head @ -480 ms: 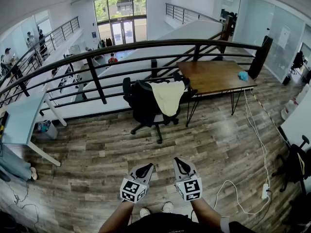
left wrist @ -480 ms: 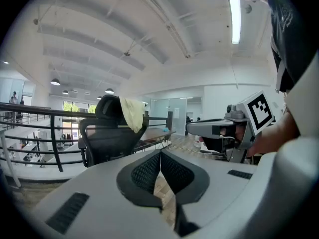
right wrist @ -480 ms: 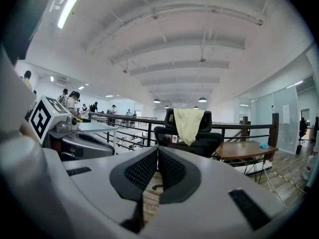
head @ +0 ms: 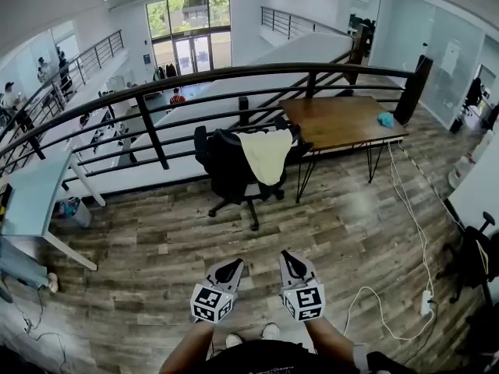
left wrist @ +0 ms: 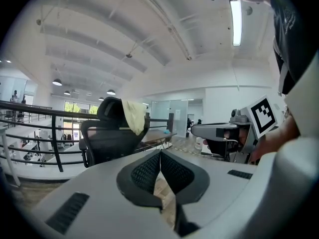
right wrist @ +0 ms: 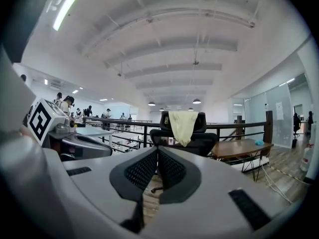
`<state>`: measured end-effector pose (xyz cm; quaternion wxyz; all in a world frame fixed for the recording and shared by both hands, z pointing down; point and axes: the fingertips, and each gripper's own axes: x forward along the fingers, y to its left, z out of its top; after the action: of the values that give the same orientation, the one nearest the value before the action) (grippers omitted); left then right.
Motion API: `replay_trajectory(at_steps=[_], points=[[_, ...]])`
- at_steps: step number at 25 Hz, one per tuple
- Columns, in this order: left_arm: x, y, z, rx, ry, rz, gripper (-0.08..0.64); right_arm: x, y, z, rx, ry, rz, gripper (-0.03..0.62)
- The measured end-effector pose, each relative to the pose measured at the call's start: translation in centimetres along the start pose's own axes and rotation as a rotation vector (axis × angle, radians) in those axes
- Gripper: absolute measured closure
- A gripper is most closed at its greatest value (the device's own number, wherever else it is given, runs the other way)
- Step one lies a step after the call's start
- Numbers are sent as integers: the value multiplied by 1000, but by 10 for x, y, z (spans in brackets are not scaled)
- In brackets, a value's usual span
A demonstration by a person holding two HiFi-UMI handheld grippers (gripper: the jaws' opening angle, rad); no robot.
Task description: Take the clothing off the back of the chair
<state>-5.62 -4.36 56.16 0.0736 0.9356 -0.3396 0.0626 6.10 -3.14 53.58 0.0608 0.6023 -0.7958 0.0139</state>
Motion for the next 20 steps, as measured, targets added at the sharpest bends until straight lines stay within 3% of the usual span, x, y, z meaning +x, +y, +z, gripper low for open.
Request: replay_trajectory(at_steps=[5,10,20], points=[[5,-1,0,-4,5,-1,548,-2,-8,5,33,-31,1,571],[10,-9,-4,9,28,-1,548,-5,-15,9,0,-40,7,571],[8,-20,-15,-28,43,62,548,-12,-23,0,-7,-23,86,571]])
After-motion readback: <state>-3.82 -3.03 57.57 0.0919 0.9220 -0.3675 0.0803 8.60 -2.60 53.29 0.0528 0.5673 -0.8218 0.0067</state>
